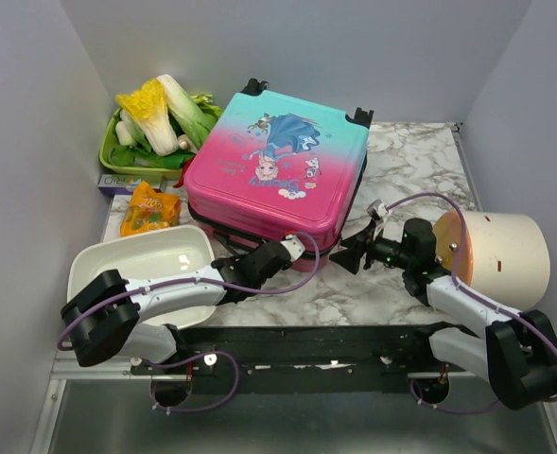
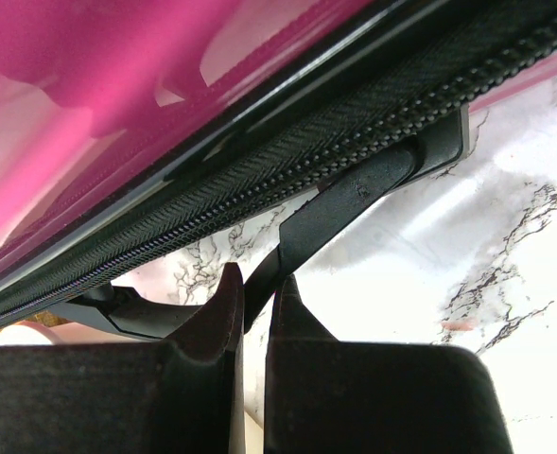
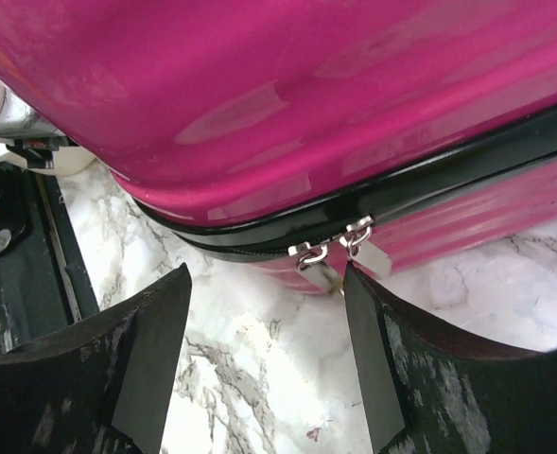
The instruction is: Open, take out, and arrange the luggage
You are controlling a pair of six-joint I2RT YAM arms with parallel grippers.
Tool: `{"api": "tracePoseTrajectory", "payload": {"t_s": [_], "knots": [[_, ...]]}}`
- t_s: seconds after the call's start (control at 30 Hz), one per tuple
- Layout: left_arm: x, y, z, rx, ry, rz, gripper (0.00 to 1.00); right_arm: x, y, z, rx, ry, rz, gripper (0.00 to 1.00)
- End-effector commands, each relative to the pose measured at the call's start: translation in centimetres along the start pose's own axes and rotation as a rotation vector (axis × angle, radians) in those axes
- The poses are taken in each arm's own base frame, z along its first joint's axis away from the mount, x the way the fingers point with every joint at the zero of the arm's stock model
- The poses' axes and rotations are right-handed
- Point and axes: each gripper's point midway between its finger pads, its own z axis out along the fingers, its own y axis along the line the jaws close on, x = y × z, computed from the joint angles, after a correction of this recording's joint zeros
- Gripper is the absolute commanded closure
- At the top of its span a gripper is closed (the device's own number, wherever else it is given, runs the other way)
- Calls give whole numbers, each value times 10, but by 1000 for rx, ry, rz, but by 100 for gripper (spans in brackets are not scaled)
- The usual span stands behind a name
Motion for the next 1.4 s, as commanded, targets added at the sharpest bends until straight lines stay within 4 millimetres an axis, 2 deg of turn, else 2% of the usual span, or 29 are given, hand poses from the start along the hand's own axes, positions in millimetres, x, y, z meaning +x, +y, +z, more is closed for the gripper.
{"api": "tracePoseTrajectory", "payload": {"t_s": [0.0, 0.13, 0.33, 0.37, 0.43, 0.47, 0.57, 0.63, 0.7, 0.83, 0.9, 1.07, 1.13, 1.27, 1.37], "knots": [[-12, 48, -3, -249, -24, -228, 100, -15, 3, 6, -46, -53, -105, 26], [-11, 48, -2, -251, -16, -224, 100, -17, 12, 10, -123, -55, -112, 26], [-12, 48, -2, -250, -18, -227, 100, -16, 8, 18, -151, -33, -125, 27], [-13, 48, -2, -246, -19, -226, 100, -17, 10, 18, -163, -36, -130, 29], [-14, 47, -2, -241, -22, -228, 100, -18, 12, 20, -190, -41, -143, 41], [-13, 47, -2, -241, -21, -227, 100, -17, 13, 21, -206, -40, -136, 56], [-13, 46, -1, -243, -13, -228, 100, -17, 10, 24, -204, -45, -128, 81], [-11, 45, 0, -241, -4, -225, 100, -16, 10, 24, -198, -44, -122, 86], [-11, 45, 1, -246, 0, -226, 100, -18, 9, 23, -184, -49, -112, 99], [-13, 43, 2, -247, -1, -243, 100, -17, 4, 17, -107, -32, -78, 99], [-17, 41, 3, -240, -14, -262, 100, -5, 9, 13, -99, 9, -53, 99], [-41, 35, 3, -201, -63, -365, 100, 1, 42, 5, -165, 16, -42, 99], [-43, 31, 2, -193, -60, -375, 100, 7, 53, 2, -185, 19, -43, 99], [-50, 25, 0, -184, -66, -399, 100, 0, 65, -3, -190, -2, -47, 99], [-60, 15, -3, -152, -81, -421, 100, -2, 73, 2, -184, 5, -53, 99]]}}
